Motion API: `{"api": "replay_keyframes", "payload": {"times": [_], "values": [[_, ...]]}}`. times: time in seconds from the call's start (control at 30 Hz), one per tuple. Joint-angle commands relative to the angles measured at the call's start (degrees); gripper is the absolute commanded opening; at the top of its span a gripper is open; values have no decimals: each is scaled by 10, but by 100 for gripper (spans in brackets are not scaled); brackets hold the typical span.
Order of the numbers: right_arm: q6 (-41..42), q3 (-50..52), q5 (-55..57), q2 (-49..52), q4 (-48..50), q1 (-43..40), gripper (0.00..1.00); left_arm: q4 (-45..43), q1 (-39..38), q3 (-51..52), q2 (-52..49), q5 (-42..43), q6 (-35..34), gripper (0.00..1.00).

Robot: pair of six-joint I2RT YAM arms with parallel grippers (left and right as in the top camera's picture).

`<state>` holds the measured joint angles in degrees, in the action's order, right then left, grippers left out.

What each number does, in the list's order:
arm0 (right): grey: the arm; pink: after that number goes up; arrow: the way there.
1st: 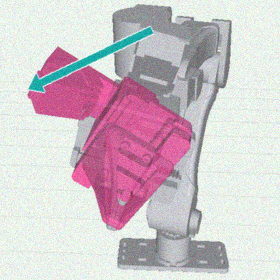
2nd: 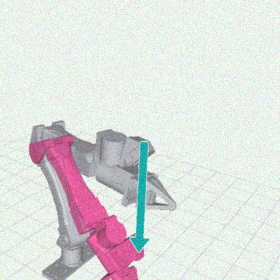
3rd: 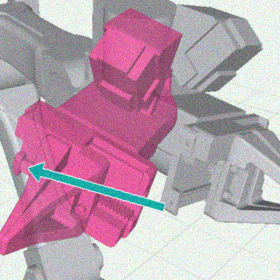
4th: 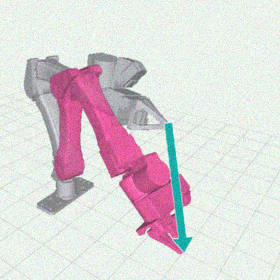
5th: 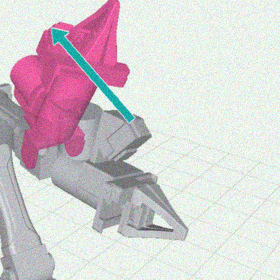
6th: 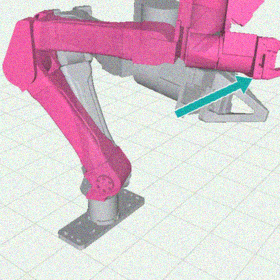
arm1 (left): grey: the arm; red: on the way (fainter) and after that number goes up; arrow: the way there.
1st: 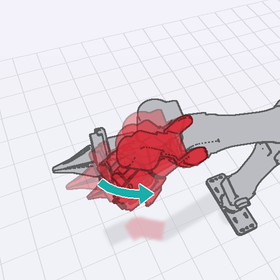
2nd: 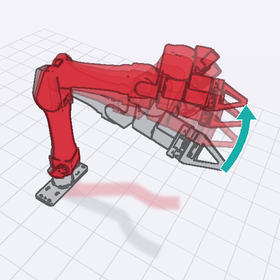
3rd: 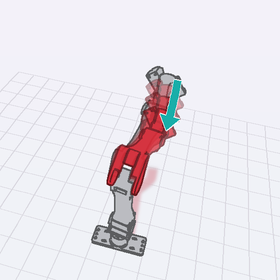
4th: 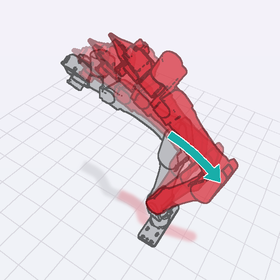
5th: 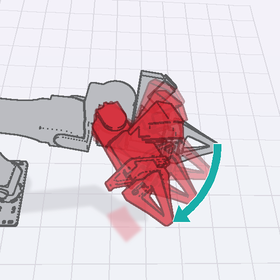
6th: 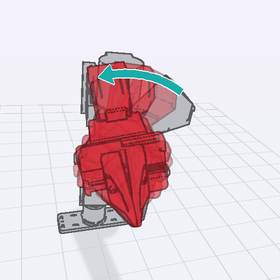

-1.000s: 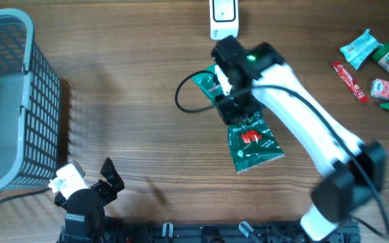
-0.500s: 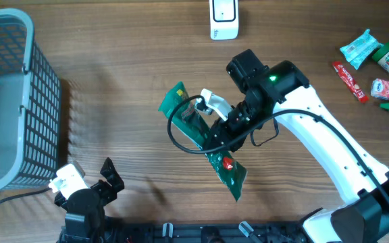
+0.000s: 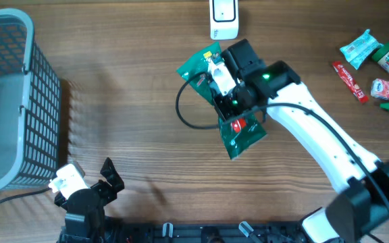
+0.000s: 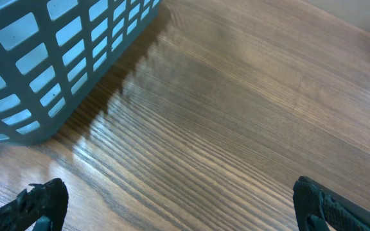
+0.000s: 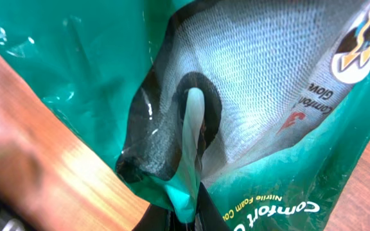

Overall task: Scan the item barcode
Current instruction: 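Hold the glove pack in front of the white scanner, then carry the glove pack to the top right corner and release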

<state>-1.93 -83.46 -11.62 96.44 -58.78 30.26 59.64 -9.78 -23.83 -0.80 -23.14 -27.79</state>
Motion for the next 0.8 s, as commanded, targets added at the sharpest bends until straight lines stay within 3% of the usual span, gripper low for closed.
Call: {"api": "replay_keyframes", "payload": {"times": [0.0,0.27,0.67,0.77], "values": [[50,5,48,62,60,-10,4,-1,3,3,4,-7,-6,100],[57,-74,26,159,172,-70,4,-1,3,3,4,-7,-6,100],[54,-421,73,430,124,-130,4,-1,3,3,4,-7,-6,100],[63,-449,73,461,123,-146,4,-1,3,3,4,-7,-6,100]]}}
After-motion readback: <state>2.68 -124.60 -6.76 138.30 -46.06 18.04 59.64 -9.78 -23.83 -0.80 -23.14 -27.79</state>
